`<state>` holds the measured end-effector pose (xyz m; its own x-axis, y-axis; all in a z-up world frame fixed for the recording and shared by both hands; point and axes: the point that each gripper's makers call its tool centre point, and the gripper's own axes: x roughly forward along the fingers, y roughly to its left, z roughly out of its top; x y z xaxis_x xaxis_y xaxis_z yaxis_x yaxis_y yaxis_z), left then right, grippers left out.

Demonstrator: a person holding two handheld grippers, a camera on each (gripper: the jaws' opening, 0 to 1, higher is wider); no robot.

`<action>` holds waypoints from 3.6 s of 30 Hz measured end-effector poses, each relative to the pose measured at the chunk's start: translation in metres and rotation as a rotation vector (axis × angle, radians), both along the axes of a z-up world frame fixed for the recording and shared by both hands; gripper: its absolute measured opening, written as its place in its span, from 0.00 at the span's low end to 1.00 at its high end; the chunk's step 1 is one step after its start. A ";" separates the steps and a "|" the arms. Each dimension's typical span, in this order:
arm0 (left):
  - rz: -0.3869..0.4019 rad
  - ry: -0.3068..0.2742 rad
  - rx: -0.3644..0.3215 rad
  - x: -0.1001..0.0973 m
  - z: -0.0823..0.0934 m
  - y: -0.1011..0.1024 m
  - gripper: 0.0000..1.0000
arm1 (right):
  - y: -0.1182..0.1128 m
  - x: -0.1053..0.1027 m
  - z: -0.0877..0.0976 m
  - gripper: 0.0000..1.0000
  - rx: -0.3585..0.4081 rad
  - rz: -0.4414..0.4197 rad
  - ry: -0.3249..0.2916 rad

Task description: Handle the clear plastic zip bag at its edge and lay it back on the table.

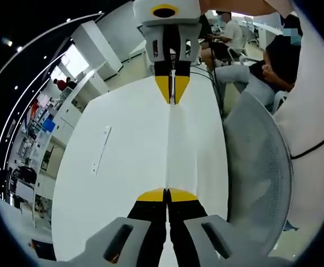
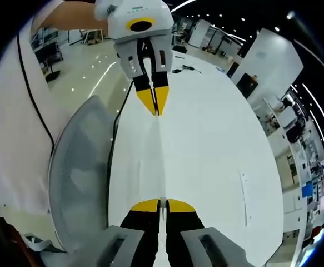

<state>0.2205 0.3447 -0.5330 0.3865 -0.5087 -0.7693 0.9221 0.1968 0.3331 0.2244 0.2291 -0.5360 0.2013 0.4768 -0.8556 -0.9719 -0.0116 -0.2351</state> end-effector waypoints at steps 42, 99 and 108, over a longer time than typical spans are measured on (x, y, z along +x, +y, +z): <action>-0.015 -0.041 0.013 -0.001 0.000 0.002 0.00 | 0.020 -0.008 0.017 0.06 0.082 -0.020 0.035; -0.033 -0.089 -0.015 0.015 0.010 -0.011 0.00 | 0.059 0.001 -0.016 0.00 0.052 0.029 0.154; -0.018 -0.090 -0.024 0.016 0.008 -0.010 0.00 | 0.061 -0.002 -0.018 0.00 0.070 0.010 0.176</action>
